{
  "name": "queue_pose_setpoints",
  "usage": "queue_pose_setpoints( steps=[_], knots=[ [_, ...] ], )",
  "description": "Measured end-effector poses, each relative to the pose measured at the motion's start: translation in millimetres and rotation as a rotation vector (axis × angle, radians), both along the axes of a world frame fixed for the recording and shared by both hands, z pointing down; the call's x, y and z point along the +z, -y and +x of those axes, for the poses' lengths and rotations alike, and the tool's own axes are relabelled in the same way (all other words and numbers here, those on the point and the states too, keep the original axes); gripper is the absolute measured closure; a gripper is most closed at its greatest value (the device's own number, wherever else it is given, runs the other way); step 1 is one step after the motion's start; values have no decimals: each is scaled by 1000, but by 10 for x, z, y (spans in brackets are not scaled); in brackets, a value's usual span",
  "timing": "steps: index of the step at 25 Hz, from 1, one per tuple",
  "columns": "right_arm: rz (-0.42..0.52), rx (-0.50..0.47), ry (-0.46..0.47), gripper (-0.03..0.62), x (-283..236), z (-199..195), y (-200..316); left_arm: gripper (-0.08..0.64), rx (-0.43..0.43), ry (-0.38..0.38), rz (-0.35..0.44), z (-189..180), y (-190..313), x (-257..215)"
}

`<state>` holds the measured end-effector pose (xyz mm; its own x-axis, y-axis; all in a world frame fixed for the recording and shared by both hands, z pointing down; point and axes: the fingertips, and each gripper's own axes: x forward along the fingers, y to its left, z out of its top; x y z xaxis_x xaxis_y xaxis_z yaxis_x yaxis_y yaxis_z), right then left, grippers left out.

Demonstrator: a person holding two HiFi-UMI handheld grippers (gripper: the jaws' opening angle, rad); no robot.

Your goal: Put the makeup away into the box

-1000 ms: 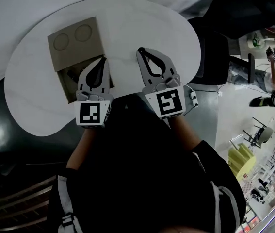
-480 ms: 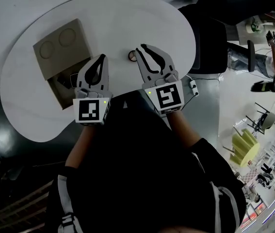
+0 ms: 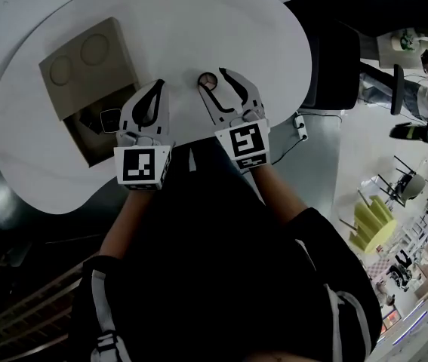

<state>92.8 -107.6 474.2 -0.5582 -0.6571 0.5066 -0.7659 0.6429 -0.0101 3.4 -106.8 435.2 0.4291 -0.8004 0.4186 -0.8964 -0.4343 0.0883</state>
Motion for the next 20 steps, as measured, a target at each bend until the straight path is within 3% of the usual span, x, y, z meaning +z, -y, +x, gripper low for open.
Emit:
queue_pose_setpoints(
  steps=[8,20],
  knots=[
    [-75,-6,-51,330,456,-27,2,552,-17,6,-70,17,-30,319],
    [-200,18,-105,321,940,1,-110,552,-28,13,-118,-30,-29,540]
  ],
)
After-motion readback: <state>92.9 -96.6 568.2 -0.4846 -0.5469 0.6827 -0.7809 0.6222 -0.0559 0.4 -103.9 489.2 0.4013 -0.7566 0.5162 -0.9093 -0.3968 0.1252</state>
